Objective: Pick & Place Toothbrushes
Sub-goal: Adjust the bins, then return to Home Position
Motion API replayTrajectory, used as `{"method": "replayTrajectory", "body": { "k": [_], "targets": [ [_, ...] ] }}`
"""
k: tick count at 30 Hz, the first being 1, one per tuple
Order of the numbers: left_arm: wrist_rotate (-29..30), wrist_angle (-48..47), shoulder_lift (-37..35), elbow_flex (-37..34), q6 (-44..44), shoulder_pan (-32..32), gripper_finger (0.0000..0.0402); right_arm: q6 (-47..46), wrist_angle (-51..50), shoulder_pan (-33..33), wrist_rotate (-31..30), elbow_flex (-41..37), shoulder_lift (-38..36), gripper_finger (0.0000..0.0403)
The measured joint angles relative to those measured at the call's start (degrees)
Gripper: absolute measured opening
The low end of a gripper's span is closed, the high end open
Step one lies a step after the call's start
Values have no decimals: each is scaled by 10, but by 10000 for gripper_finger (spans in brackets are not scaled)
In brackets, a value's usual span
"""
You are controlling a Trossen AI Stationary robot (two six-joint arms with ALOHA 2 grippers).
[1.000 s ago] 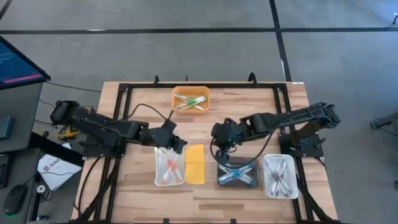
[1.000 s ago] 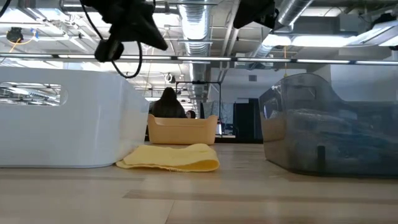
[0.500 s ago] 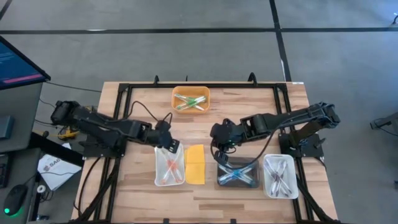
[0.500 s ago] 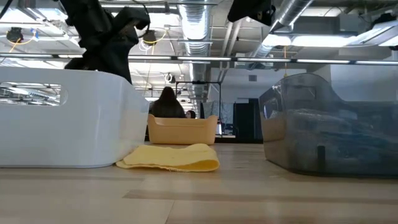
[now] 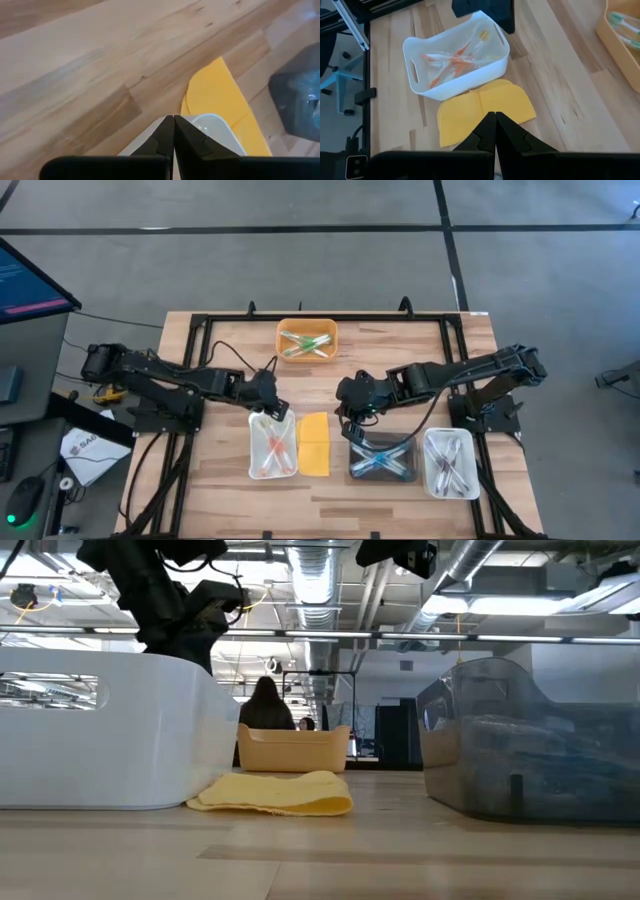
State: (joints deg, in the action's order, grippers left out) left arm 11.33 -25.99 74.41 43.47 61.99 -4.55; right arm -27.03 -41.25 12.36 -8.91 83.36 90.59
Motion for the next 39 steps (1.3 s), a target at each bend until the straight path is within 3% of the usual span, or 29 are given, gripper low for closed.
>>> {"method": "replayTrajectory", "body": {
  "k": [10,21,26,39],
  "targets": [
    [-17,28,3,-10,-25,18,1,0,0,0,0,0,0,0],
    [-67,103,68,-10,-48,20,1,0,1,-1,0,0,0,0],
    [-61,114,75,-10,-56,20,1,0,-3,-1,0,0,0,0],
    [-2,111,-12,-10,-74,40,1,44,1,3,0,-10,-7,0]
  ]
}}
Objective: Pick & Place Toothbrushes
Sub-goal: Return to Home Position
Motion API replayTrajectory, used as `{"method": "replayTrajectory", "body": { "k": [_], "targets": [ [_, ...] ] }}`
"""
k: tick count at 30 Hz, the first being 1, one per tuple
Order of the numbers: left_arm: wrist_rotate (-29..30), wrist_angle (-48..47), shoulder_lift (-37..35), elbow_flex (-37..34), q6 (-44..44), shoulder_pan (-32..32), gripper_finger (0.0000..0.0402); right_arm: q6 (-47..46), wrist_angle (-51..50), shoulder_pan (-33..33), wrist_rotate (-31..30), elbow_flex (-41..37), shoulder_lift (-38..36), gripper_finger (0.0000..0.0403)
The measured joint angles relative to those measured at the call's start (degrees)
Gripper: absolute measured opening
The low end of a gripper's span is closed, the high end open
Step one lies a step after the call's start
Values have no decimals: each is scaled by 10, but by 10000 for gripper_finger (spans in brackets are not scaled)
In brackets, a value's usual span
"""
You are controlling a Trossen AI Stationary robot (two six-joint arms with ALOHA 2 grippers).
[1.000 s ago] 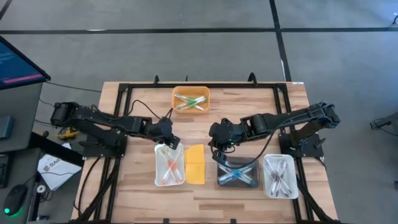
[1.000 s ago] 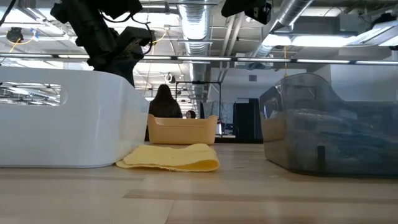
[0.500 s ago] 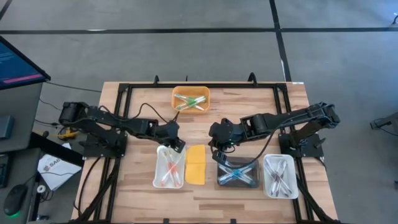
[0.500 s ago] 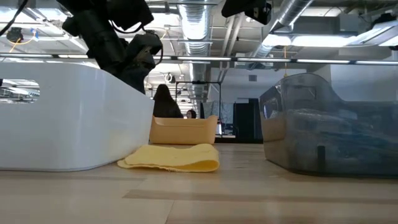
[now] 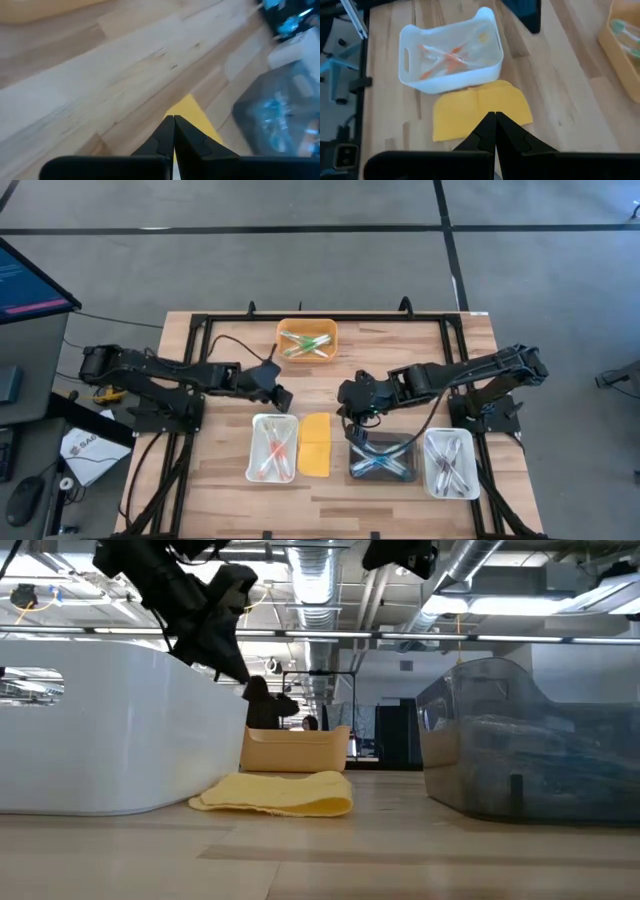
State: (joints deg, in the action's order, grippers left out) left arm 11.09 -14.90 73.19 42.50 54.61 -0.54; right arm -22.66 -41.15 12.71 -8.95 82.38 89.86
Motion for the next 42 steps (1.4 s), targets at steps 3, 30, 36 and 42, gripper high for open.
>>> {"method": "replayTrajectory", "body": {
  "k": [3,30,36,42],
  "targets": [
    [6,2,-21,0,0,-2,1,-1,32,3,-25,-29,-29,0],
    [39,41,-53,0,6,-6,1,-70,481,-70,-92,-635,-493,0],
    [38,46,-53,0,10,-5,1,-59,480,-102,-53,-683,-560,0],
    [38,49,-53,0,10,-3,1,-63,461,-106,-56,-722,-640,0]
  ]
}}
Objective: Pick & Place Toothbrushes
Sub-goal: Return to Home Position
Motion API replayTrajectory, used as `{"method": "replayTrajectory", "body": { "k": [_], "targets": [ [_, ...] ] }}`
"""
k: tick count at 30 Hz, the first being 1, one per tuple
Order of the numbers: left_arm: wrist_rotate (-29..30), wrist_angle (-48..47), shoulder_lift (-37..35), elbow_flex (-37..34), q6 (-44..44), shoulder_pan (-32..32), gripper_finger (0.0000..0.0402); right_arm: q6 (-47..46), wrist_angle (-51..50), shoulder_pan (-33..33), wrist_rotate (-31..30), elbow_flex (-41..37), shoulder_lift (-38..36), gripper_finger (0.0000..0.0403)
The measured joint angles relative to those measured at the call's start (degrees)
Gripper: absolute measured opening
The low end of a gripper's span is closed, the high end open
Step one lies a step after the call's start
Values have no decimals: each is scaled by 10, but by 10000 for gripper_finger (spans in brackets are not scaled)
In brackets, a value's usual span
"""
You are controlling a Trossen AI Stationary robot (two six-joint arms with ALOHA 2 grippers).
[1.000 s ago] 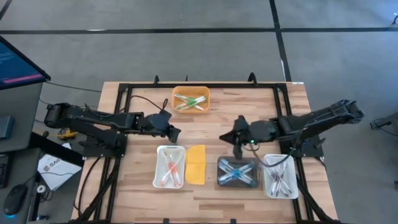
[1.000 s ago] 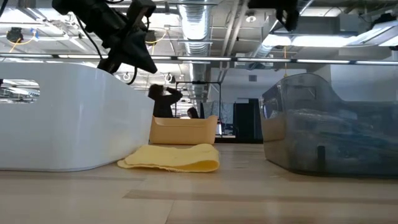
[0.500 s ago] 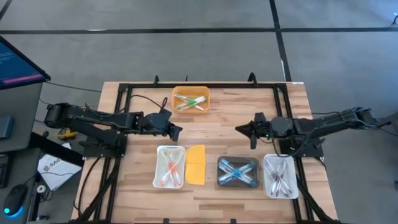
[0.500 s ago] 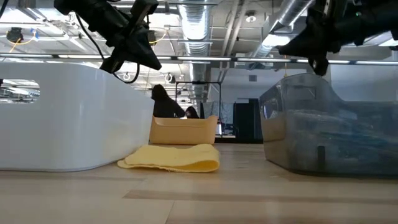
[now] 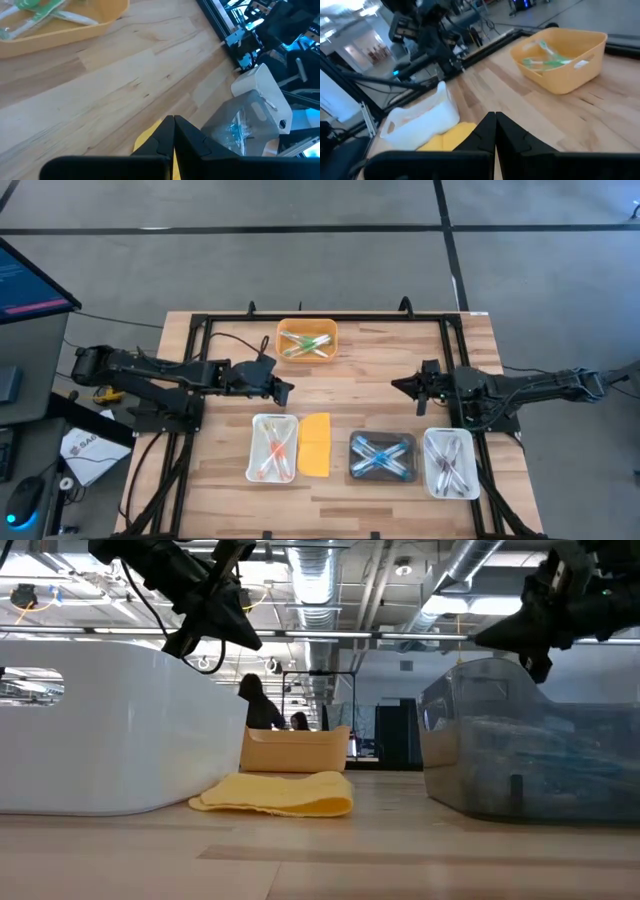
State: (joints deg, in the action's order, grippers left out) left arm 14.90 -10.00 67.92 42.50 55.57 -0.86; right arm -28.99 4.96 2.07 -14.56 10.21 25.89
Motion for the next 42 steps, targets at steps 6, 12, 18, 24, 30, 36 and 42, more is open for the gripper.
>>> {"method": "replayTrajectory", "body": {
  "k": [6,12,18,24,30,36,42],
  "targets": [
    [1,3,0,0,0,0,1,9,-53,0,-5,-15,-79,0],
    [1,6,0,0,0,0,1,11,-131,0,-5,-15,-163,0],
    [4,11,0,0,0,0,1,15,-219,0,-5,-15,-254,0],
    [13,19,0,0,2,0,1,21,-209,0,-5,-15,-257,0],
    [14,23,0,0,3,0,1,37,-49,0,-5,-75,-257,0],
    [12,27,0,0,3,-1,1,49,-10,1,12,-98,-252,0],
    [6,29,0,0,0,0,1,62,-2,-7,10,-98,-257,0]
  ]
}}
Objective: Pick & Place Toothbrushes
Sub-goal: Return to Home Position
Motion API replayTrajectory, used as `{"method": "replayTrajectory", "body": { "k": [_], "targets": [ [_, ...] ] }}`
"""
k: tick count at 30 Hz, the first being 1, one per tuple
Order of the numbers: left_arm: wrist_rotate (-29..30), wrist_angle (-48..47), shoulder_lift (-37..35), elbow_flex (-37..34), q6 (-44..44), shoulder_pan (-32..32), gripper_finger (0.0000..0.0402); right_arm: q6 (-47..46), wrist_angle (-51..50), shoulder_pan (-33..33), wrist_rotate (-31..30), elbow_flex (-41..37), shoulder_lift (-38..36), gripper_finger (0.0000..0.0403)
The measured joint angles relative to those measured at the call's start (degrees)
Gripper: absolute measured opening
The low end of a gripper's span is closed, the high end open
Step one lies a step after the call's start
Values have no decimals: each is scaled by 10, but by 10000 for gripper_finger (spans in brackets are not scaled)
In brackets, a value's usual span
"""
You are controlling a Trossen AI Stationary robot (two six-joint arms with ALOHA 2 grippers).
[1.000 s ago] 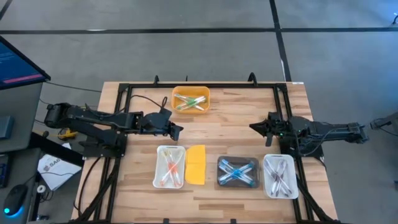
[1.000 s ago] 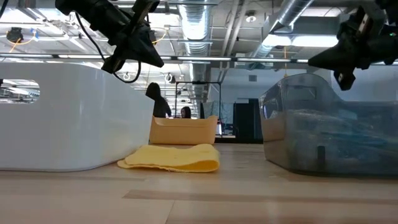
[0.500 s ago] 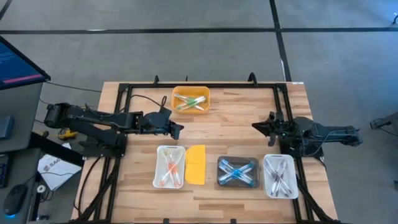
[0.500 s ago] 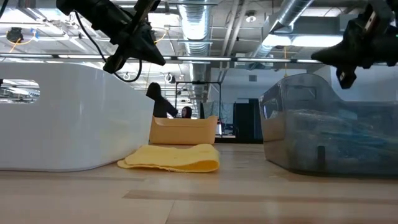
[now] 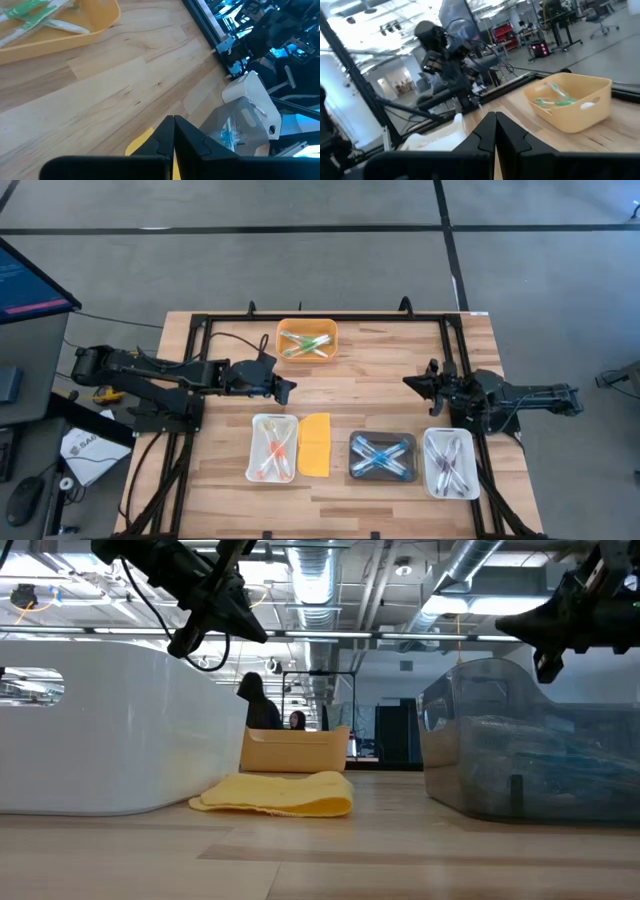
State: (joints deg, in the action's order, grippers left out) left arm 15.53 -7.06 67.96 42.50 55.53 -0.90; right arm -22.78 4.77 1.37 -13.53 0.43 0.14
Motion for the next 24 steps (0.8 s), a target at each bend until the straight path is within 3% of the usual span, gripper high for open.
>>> {"method": "replayTrajectory", "body": {
  "k": [8,14,24],
  "targets": [
    [-10,21,0,0,-2,1,1,-41,-19,-28,-5,0,19,0],
    [-33,74,-18,0,-87,1,1,-86,-18,-30,-5,0,20,0],
    [-79,89,-148,0,-202,-10,1,-88,-18,-30,-5,-1,20,0]
  ]
}}
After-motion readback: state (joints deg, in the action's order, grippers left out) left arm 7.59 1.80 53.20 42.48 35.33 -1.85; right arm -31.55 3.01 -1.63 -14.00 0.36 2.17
